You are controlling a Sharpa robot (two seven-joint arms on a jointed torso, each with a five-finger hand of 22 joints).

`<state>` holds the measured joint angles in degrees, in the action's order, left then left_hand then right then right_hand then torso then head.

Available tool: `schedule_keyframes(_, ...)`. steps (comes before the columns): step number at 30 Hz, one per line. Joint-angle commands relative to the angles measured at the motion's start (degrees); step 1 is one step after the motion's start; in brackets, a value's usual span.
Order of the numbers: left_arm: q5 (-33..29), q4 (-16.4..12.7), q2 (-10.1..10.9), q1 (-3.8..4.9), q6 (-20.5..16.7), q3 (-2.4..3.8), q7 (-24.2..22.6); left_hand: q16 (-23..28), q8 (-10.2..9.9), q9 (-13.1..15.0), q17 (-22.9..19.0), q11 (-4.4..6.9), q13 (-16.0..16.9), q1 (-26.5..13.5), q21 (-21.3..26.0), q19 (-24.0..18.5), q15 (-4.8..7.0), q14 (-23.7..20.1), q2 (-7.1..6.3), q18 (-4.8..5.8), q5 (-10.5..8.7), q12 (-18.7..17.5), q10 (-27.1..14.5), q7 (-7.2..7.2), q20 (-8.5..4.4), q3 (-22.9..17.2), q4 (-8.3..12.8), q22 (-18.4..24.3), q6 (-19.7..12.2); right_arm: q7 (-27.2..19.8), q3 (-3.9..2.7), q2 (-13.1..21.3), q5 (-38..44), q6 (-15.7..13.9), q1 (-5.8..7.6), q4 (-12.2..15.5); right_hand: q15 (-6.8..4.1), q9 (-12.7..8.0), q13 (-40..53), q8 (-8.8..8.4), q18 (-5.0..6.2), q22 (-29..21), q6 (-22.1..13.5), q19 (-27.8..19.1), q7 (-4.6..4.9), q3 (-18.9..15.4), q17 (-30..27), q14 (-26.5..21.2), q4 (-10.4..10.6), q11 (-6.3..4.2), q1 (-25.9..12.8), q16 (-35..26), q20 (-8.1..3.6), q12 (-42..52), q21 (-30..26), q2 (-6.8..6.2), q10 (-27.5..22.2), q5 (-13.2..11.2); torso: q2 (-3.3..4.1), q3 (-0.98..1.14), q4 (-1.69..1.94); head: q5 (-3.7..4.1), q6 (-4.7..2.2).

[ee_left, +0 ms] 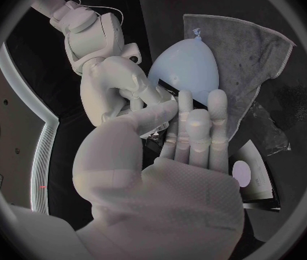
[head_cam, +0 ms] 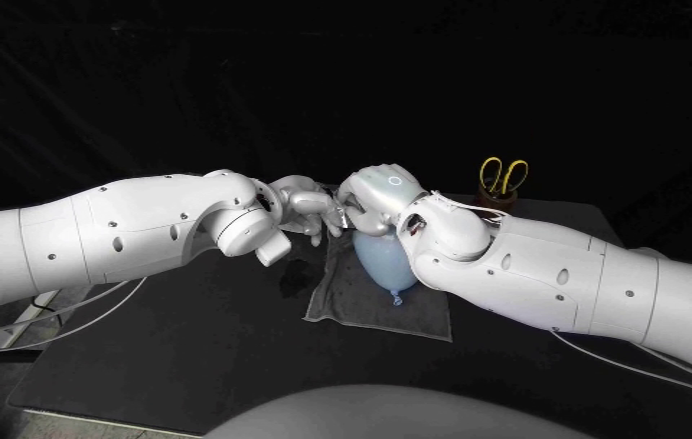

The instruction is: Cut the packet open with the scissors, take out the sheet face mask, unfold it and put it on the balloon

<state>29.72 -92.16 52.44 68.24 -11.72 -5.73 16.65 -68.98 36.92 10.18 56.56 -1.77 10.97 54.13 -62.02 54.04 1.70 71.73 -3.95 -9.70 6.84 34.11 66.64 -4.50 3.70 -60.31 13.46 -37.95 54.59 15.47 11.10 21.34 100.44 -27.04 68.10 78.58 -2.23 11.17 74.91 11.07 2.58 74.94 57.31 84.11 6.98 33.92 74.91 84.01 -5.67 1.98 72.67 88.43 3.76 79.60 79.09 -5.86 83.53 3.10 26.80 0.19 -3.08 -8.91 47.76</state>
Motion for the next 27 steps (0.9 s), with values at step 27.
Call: schedule_keyframes(27, -0.5, 0.1, 0.0, 0.05, 1.0, 0.04, -0.7, 0.5, 0.6, 1.2, -0.3, -0.10, 0.1, 0.0, -0.4, -0.4, -0.01, -0.8, 0.73, -0.92, 0.15, -0.2, 0.1, -1.18, 0.03, -0.3, 0.2, -0.2, 1.3, -8.0, -0.07, 2.5, -5.3, -3.9, 0.07, 1.8, -1.28, 6.5, 8.5, 8.88, -0.27, 12.0, 4.5, 2.2, -2.43, -0.7, 12.8, 5.4, 1.4, -1.80, -0.1, 0.3, -1.08, 1.2, 0.4, 5.72, 0.9, -0.3, 0.01, 0.04, 0.03, 0.32, 0.29)
